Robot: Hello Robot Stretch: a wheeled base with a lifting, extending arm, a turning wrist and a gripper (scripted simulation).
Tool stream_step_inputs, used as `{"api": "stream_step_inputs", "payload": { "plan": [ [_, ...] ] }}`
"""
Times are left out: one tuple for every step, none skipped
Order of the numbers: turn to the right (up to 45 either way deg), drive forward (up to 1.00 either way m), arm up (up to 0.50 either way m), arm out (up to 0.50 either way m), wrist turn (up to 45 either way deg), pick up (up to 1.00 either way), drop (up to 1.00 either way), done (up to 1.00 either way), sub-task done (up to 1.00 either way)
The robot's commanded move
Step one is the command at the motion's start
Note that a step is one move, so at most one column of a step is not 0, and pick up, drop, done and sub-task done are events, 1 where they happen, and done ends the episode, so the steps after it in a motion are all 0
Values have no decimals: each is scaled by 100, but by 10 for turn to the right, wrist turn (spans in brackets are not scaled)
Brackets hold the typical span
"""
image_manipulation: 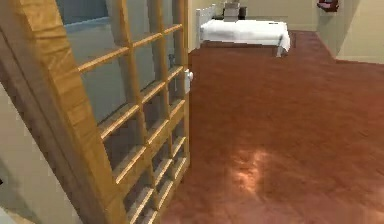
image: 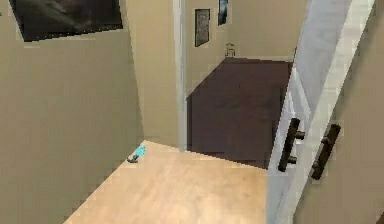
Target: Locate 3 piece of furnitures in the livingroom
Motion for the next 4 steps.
{"api": "stream_step_inputs", "payload": {
  "plan": [
    [-30, 0, 0, 0, 0, 0, 0, 0, 0],
    [0, 60, 0, 0, 0, 0, 0, 0, 0],
    [210, 0, 0, 0, 0, 0, 0, 0, 0],
    [0, 30, 0, 0, 0, 0, 0, 0, 0]
  ]
}}
